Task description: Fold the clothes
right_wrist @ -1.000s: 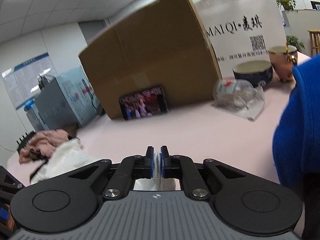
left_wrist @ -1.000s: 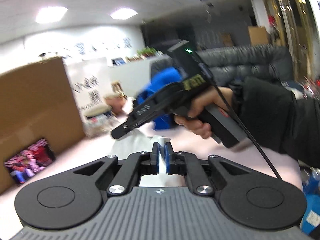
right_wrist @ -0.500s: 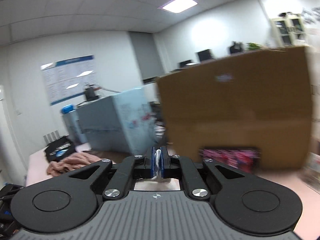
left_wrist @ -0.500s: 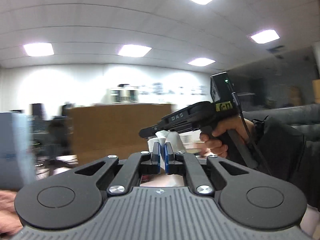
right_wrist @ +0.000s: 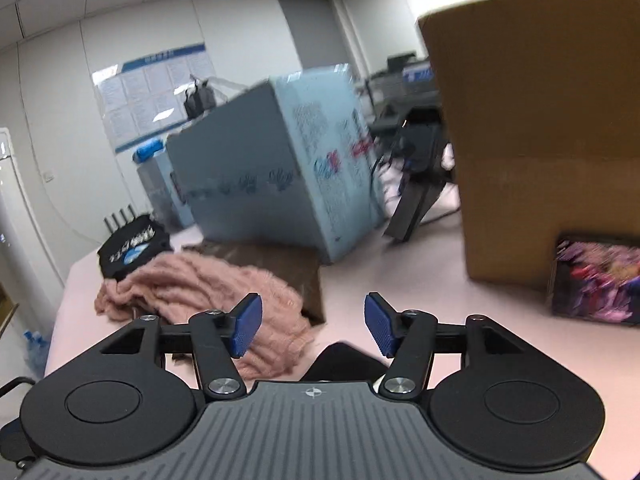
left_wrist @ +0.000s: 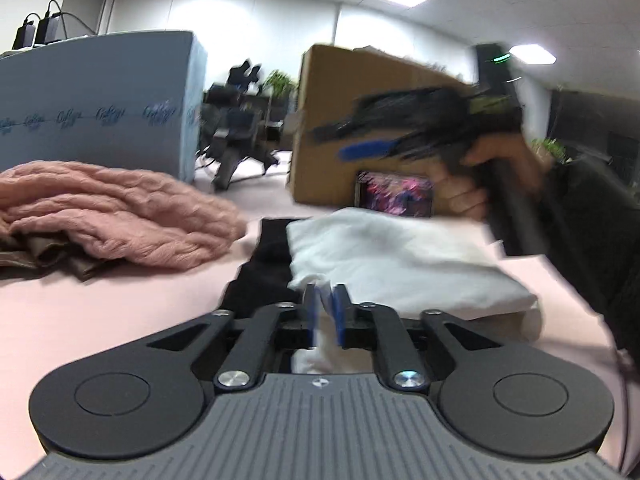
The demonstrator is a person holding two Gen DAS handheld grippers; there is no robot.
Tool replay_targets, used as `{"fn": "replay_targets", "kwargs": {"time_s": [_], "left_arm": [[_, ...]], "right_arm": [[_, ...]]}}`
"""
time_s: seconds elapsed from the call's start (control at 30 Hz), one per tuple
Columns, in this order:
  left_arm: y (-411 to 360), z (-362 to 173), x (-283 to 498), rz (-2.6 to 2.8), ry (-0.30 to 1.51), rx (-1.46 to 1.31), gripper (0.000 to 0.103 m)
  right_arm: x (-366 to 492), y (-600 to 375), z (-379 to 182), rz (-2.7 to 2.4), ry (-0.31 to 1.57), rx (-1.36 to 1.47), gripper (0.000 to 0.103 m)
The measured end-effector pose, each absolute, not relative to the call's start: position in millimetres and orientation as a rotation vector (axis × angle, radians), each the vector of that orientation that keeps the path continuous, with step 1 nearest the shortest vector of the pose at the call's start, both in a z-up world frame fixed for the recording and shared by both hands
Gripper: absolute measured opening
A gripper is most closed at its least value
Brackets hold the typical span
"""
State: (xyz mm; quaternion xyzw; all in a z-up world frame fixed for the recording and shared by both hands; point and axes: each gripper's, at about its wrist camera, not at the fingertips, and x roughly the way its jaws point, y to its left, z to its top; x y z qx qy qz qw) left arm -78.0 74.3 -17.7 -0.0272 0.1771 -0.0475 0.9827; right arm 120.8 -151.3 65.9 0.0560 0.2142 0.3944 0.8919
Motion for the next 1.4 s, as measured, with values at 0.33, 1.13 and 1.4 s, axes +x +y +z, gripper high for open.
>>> {"fn": "replay_targets", "kwargs": {"time_s": [0.33, 1.13, 1.4], "left_arm": [[90.5, -21.8, -47.1, -0.033, 0.498, -0.121, 0.082], [59.8, -25.2, -33.5, -0.299, 0.592, -0.180, 0.034], [-8.2, -15.4, -33.3, -0.556, 0.538, -0.181, 0.035]], "right_arm": [[50.1, -273.6, 33.8, 0.593, 0.504, 0.227, 0.085], [21.3, -297.2, -8.1, 0.749, 0.645, 0.352, 0.018], [17.3, -373.6, -0.5, 0.652, 0.627, 0.316, 0.021]]}}
